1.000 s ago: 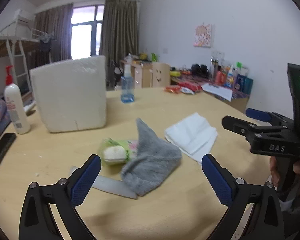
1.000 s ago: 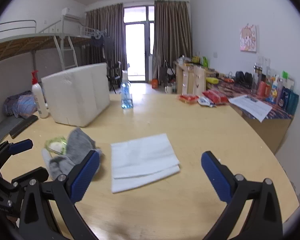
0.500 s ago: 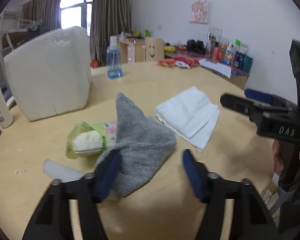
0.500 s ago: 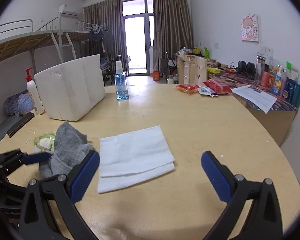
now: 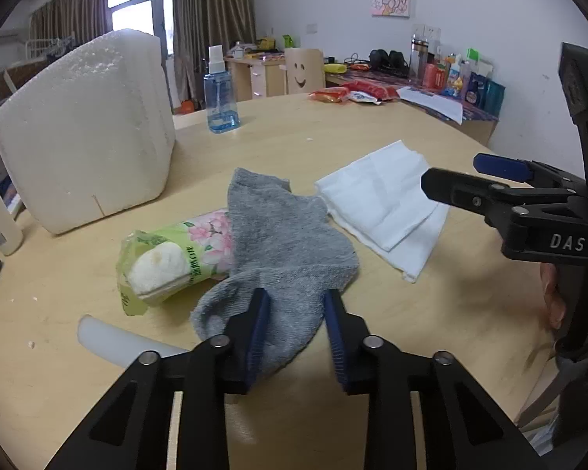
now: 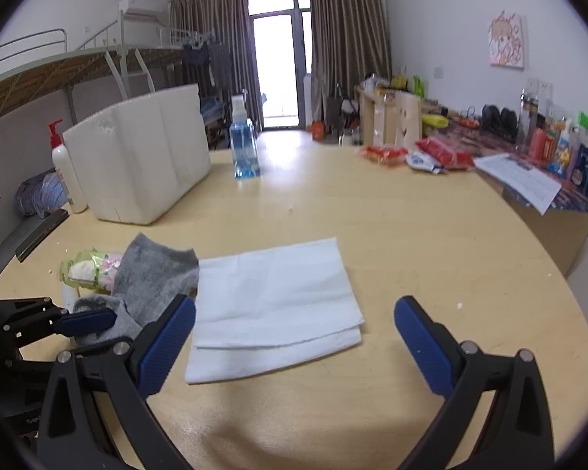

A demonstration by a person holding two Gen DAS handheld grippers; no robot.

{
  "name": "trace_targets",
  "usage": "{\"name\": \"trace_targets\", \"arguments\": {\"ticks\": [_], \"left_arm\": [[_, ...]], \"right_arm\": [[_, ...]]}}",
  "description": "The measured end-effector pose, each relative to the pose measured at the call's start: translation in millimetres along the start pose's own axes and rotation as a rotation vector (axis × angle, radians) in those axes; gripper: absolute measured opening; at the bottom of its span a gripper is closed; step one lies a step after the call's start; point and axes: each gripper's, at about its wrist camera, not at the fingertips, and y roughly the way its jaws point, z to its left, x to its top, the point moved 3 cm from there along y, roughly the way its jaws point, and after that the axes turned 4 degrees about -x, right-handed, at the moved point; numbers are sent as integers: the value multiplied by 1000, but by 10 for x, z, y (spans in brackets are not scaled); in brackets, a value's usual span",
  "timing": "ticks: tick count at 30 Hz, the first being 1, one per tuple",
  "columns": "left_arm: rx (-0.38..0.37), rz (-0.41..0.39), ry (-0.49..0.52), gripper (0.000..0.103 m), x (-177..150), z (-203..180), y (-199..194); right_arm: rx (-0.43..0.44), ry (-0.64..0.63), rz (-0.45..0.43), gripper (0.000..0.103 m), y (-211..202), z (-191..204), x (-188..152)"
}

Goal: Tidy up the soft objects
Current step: 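Grasp the grey sock with the left tool while the right tool grasps the white tissue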

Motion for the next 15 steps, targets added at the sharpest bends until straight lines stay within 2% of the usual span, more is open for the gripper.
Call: {"name": "trace_targets", "arguments": {"ticks": [5,15], "left_arm": [[13,1,9,12,24,36,16],[-59,-25,-3,10,12,70,-31]], "right_arm": [[-16,-60,65,102,102,97,-13],[-33,-137,139,102,273,258,-6]]}}
